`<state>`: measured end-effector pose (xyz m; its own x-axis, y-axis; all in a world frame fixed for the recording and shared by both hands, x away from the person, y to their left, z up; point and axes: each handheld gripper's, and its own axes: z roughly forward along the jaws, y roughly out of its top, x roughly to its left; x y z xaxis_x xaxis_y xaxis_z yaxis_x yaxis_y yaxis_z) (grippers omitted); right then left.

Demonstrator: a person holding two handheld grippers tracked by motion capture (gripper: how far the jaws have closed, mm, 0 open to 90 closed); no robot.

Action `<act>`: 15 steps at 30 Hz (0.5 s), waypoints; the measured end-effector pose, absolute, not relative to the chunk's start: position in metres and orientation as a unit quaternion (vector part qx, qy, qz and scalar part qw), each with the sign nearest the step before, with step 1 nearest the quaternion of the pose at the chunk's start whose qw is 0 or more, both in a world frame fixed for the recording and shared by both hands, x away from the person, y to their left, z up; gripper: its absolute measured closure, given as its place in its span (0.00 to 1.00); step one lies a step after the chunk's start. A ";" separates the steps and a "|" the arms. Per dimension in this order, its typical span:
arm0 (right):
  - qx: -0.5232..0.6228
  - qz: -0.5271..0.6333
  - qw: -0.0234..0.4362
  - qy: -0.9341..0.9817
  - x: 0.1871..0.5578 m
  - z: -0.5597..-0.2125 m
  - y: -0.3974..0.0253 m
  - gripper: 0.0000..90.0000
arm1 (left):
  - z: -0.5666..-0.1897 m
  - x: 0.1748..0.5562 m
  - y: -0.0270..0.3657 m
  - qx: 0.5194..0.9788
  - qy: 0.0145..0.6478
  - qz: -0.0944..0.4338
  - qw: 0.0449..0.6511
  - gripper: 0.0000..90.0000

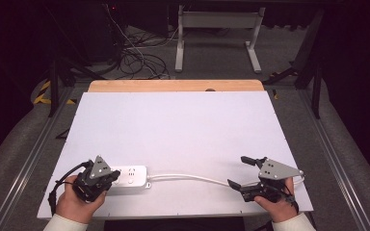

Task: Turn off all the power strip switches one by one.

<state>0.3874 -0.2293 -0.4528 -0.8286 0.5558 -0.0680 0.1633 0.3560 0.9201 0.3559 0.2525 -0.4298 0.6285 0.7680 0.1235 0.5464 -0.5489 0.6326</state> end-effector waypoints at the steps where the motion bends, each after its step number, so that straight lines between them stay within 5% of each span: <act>1: 0.224 0.522 0.188 0.801 0.387 -0.453 -0.229 0.14 | -0.429 0.356 0.253 0.857 0.383 0.197 0.283 1.00; 15: 0.224 0.520 0.187 0.802 0.387 -0.453 -0.229 0.14 | -0.422 0.355 0.247 0.861 0.368 0.190 0.297 1.00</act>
